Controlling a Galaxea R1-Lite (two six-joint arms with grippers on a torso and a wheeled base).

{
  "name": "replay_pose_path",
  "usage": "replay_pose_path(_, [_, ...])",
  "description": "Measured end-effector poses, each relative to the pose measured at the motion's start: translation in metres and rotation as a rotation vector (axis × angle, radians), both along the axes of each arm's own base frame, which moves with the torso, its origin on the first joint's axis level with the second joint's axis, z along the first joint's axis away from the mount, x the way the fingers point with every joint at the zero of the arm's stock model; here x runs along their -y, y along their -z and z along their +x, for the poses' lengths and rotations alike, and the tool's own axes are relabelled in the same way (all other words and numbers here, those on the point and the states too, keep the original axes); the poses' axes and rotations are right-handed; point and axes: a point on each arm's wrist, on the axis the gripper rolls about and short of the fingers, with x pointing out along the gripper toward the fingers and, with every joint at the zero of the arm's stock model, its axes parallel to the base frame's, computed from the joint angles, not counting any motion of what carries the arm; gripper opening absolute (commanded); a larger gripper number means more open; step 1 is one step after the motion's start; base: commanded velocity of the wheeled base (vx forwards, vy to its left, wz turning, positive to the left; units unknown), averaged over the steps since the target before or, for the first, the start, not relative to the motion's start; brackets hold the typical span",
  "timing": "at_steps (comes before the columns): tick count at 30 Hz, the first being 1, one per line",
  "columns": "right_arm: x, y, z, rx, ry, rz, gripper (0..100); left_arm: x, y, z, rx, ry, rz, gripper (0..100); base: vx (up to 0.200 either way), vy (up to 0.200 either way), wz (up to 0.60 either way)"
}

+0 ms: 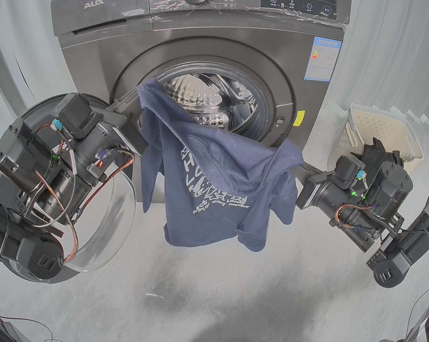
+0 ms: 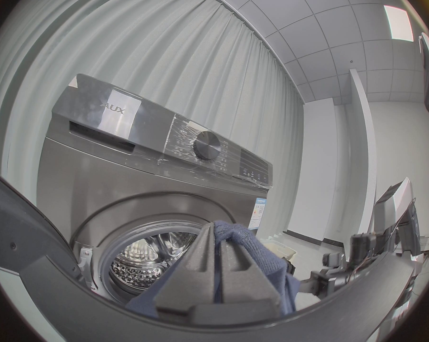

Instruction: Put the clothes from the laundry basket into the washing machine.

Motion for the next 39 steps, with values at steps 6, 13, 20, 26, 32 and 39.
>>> replay_pose_path(6, [-0.006,0.026,0.011,-0.062,-0.003,-0.043,100,0.007,0.001,-0.004,-0.005,0.025,0.002,0,0.000,0.000,0.00])
replay_pose_path(13, [-0.018,0.073,0.019,-0.179,-0.043,-0.124,100,0.012,0.006,-0.003,-0.030,0.036,0.015,0,0.000,0.000,0.00])
replay_pose_path(20, [-0.023,0.101,0.005,-0.275,-0.087,-0.194,100,0.015,0.011,0.001,-0.046,0.034,0.025,0,0.000,0.000,0.00])
replay_pose_path(26, [-0.036,0.108,-0.014,-0.299,-0.165,-0.228,100,0.017,0.015,0.004,-0.059,0.032,0.032,0,0.000,0.000,0.00])
replay_pose_path(32, [-0.057,0.105,-0.034,-0.282,-0.258,-0.239,100,0.018,0.017,0.006,-0.066,0.028,0.036,0,0.000,0.000,0.00])
replay_pose_path(39, [-0.083,0.094,-0.042,-0.218,-0.330,-0.209,100,0.019,0.020,0.008,-0.075,0.027,0.041,0,0.000,0.000,0.00])
